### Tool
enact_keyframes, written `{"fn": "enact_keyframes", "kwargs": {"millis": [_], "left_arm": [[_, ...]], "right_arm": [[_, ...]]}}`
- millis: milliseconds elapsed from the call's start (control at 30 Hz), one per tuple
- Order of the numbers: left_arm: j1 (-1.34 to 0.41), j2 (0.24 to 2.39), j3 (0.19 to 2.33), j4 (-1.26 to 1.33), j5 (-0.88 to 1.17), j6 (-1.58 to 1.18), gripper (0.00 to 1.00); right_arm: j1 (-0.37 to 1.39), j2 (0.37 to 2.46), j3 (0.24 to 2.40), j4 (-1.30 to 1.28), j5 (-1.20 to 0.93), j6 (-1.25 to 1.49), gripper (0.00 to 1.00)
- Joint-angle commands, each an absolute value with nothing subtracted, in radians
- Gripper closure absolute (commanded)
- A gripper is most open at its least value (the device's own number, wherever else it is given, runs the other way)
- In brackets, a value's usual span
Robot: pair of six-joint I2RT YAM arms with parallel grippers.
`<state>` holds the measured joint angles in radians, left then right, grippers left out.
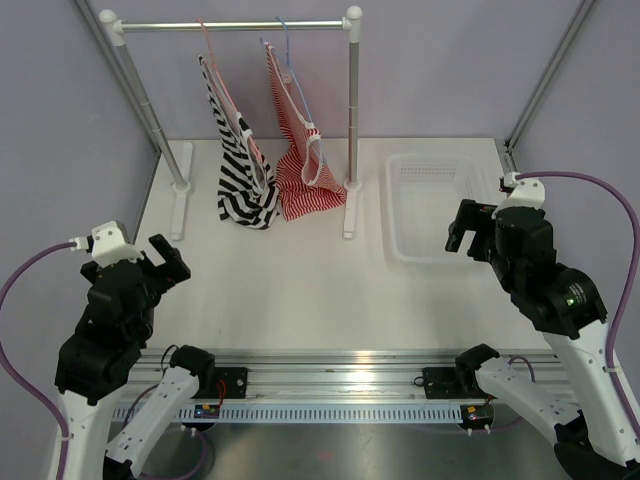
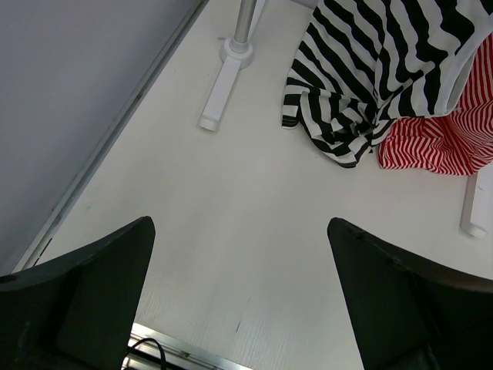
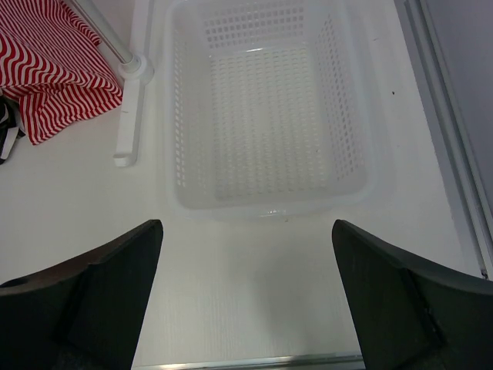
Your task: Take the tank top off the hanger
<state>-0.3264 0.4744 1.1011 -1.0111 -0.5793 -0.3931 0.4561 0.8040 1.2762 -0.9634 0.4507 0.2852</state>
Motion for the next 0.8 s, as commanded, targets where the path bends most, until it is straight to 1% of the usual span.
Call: {"fn": "enact_keyframes", "kwargs": {"millis": [0, 133, 233, 267, 333, 367, 400, 500, 567, 600, 633, 700, 767], "left_arm": [[-0.328, 0.5, 1.15, -1.005, -0.565, -0.394, 0.01], [-0.328, 0.537, 1.196, -1.006, -0.537, -0.4, 0.01], [-0.328, 0.606, 1.3, -0.986, -0.477, -0.408, 0.01], [-0.328, 0.633, 1.337, -0.968, -0.428, -0.41, 0.01], [-0.328, 0.747, 1.405, -0.963, -0.388, -0.425, 0.01], [-0.328, 0.783, 1.476, -0.951, -0.355, -0.426, 0.01], [-0.328, 0.87, 1.509, -0.943, -0.335, -0.431, 0.01], [-0.328, 0.986, 1.647, -0.907, -0.276, -0.434, 0.01], [-0.33, 1.103, 1.715, -0.888, -0.278, -0.433, 0.01], [-0.33, 1.138, 1.789, -0.884, -0.291, -0.423, 0.01], [-0.33, 1.219, 1.828, -0.879, -0.308, -0.416, 0.01], [-0.33, 1.294, 1.937, -0.868, -0.363, -0.39, 0.01], [-0.33, 1.383, 1.991, -0.819, -0.393, -0.368, 0.01]], "right_arm": [[0.459, 0.811, 1.276, -0.917, 0.428, 0.285, 0.0], [0.459, 0.807, 1.259, -0.884, 0.367, 0.281, 0.01], [0.46, 0.804, 1.241, -0.845, 0.308, 0.288, 0.0], [0.46, 0.807, 1.238, -0.839, 0.292, 0.291, 0.0], [0.46, 0.813, 1.229, -0.819, 0.239, 0.296, 0.0], [0.459, 0.815, 1.227, -0.815, 0.221, 0.302, 0.01], [0.459, 0.815, 1.223, -0.807, 0.197, 0.305, 0.0], [0.459, 0.811, 1.215, -0.798, 0.149, 0.31, 0.01], [0.459, 0.81, 1.21, -0.79, 0.112, 0.319, 0.0], [0.459, 0.81, 1.203, -0.785, 0.095, 0.325, 0.01], [0.46, 0.811, 1.201, -0.781, 0.075, 0.328, 0.01], [0.459, 0.81, 1.19, -0.766, 0.014, 0.339, 0.01], [0.459, 0.808, 1.184, -0.759, -0.038, 0.345, 0.01]]}}
